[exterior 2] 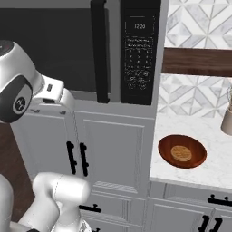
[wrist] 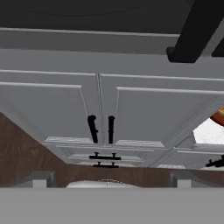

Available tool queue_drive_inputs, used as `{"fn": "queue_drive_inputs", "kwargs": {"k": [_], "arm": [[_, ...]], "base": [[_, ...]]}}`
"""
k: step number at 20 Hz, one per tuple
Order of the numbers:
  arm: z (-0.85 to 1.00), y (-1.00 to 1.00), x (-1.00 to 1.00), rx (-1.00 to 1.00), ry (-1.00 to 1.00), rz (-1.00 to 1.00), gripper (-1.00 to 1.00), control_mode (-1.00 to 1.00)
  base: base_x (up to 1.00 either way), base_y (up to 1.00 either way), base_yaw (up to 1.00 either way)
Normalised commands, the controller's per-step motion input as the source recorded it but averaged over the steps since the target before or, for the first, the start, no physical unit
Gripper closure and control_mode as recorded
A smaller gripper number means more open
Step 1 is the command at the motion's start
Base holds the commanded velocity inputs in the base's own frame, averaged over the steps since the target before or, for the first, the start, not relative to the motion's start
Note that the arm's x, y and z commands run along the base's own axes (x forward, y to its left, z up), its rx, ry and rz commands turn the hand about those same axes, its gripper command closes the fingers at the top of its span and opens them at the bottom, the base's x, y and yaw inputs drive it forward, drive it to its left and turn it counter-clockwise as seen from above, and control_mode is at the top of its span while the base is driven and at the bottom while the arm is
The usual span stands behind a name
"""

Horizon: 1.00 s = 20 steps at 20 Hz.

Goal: Open the microwave, place the bowl with waffle inside the microwave, then close the microwave door and turn it on.

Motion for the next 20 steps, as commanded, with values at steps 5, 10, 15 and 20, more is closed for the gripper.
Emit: {"fn": "queue_drive_inputs", "kwargs": {"k": [5, 10, 15, 20], "arm": [[0.00, 0.00, 0.00, 0.00, 0.00, 0.00, -1.00, 1.00], [0.00, 0.00, 0.00, 0.00, 0.00, 0.00, -1.00, 1.00], [0.00, 0.00, 0.00, 0.00, 0.00, 0.00, -1.00, 1.00], [0.00, 0.00, 0.00, 0.00, 0.00, 0.00, -1.00, 1.00]], "base": [[-0.22, -0.53, 0.00], [-0.04, -0.57, 0.00], [-0.01, -0.54, 0.03], [-0.02, -0.32, 0.22]]}}
